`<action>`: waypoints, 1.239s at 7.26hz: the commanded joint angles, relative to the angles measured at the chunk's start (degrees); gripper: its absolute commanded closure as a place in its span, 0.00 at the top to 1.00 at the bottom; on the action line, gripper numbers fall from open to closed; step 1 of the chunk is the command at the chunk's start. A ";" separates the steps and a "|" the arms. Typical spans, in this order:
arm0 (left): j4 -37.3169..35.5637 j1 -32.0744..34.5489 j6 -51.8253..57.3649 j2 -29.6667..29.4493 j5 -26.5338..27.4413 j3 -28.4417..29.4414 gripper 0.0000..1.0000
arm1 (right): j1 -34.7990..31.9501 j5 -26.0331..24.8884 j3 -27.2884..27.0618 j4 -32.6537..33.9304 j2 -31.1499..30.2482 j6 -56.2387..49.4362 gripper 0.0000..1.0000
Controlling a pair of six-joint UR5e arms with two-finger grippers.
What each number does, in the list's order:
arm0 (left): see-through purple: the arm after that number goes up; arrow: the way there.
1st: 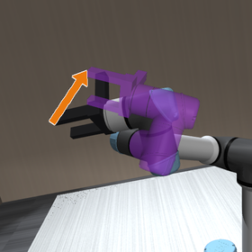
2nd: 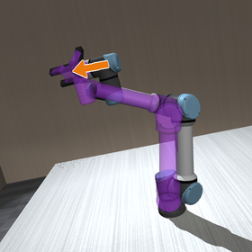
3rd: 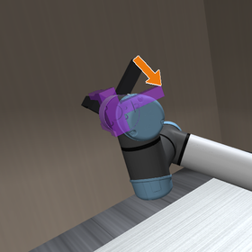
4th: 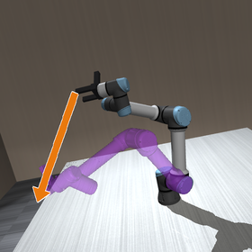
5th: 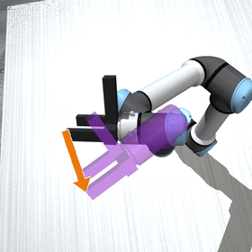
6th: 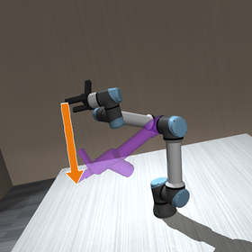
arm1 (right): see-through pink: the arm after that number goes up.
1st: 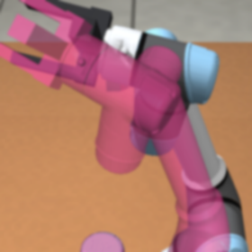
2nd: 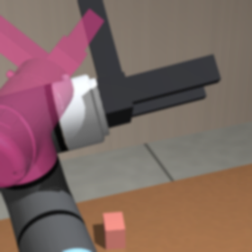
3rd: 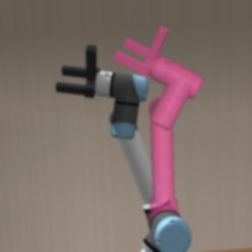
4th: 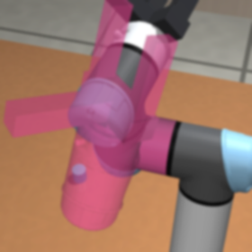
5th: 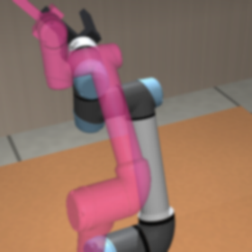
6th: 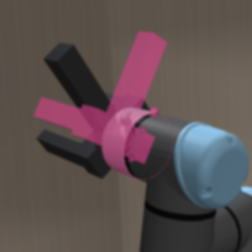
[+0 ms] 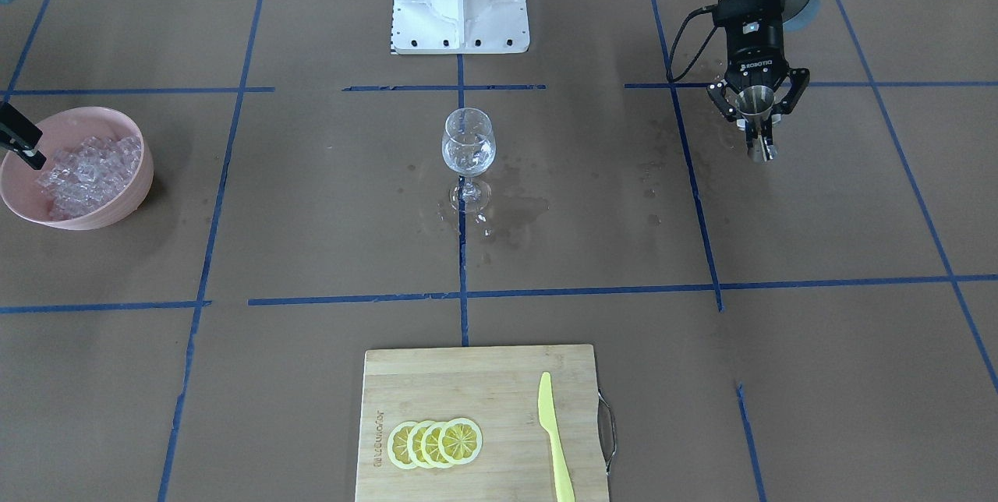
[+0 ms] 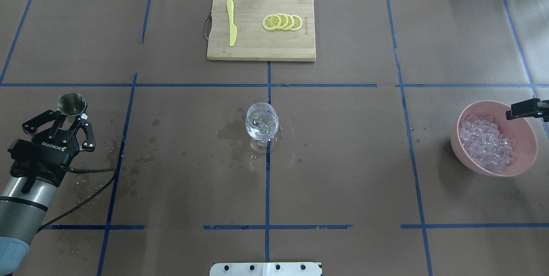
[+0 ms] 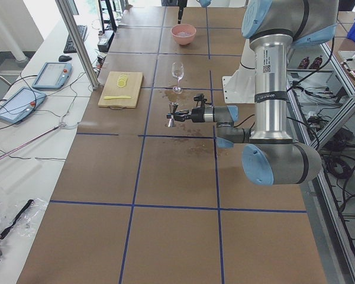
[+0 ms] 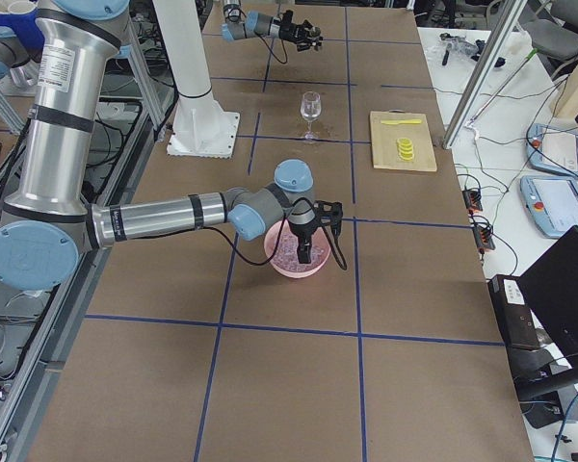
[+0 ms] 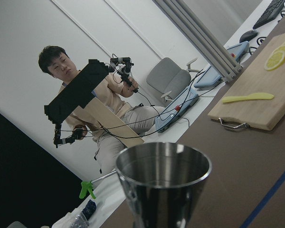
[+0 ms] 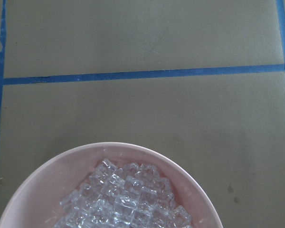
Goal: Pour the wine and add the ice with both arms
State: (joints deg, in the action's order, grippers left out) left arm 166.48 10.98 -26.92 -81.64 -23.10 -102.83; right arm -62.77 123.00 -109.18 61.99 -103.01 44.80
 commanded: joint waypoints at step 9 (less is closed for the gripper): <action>-0.02 -0.08 -4.81 0.07 -1.68 0.70 0.00 | 11.36 -5.58 0.81 -7.06 -0.43 14.18 0.81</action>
State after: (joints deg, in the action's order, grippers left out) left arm 166.46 10.95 -31.73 -81.57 -24.65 -102.13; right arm -51.74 117.46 -108.36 54.85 -103.48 58.22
